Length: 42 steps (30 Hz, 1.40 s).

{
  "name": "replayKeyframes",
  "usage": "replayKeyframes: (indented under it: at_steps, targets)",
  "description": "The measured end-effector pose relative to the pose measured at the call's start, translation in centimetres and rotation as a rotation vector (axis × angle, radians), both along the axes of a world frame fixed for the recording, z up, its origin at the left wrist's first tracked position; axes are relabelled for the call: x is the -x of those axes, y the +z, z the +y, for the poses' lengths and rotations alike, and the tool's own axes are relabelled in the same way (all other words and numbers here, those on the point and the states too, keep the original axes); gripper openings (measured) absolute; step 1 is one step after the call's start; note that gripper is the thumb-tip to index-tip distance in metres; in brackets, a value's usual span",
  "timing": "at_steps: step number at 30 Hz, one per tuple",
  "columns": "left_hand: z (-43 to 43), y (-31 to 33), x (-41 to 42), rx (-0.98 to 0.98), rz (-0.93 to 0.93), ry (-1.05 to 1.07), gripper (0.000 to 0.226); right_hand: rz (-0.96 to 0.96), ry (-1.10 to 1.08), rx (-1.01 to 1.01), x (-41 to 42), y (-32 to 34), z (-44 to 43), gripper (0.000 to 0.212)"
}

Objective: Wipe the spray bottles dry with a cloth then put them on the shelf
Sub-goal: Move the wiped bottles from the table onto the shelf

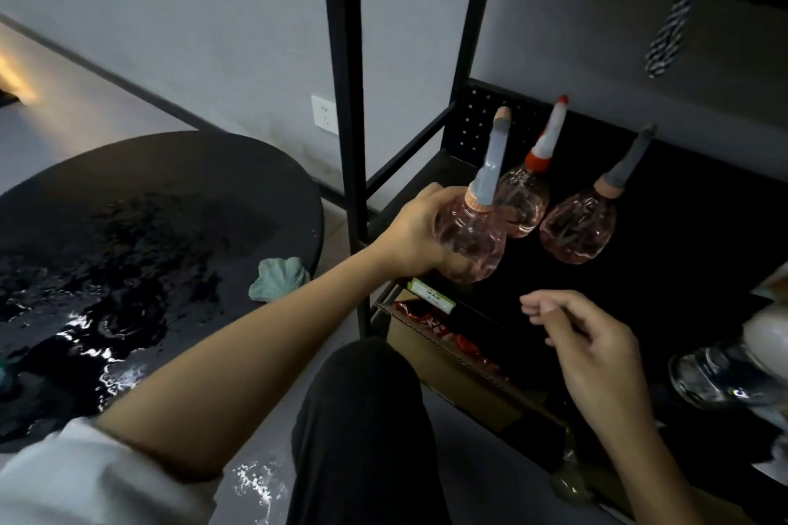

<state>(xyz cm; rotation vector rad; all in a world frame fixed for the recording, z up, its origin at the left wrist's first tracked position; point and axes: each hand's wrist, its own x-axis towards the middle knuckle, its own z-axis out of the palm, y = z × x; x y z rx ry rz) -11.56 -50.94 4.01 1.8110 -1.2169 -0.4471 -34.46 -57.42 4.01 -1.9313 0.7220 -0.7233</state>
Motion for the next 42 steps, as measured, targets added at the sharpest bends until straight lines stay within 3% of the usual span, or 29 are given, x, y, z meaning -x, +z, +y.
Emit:
replayKeyframes:
  at_steps: [25, 31, 34, 38, 42]
  targets:
    - [-4.8, -3.2, -1.1, -0.199, 0.12, -0.173, 0.093, 0.027, -0.002, -0.041, -0.3, -1.9, -0.2, 0.019]
    - [-2.7, -2.0, -0.3, -0.13, 0.126, -0.14, 0.103, 0.027, 0.032, -0.023, -1.5, -1.2, 0.4, 0.02]
    - [0.0, -1.5, -0.3, -0.047, 0.157, 0.0, 0.084, 0.035, 0.052, -0.017, -2.4, -0.6, 0.7, 0.023]
    - [4.7, -1.4, -1.1, 0.077, 0.255, 0.132, 0.037, 0.009, 0.08, 0.007, -4.2, 0.2, 1.6, 0.022]
    - [9.9, -1.8, -2.4, 0.111, 0.285, 0.206, 0.018, 0.015, 0.134, 0.025, -6.2, 0.7, 3.1, 0.023]
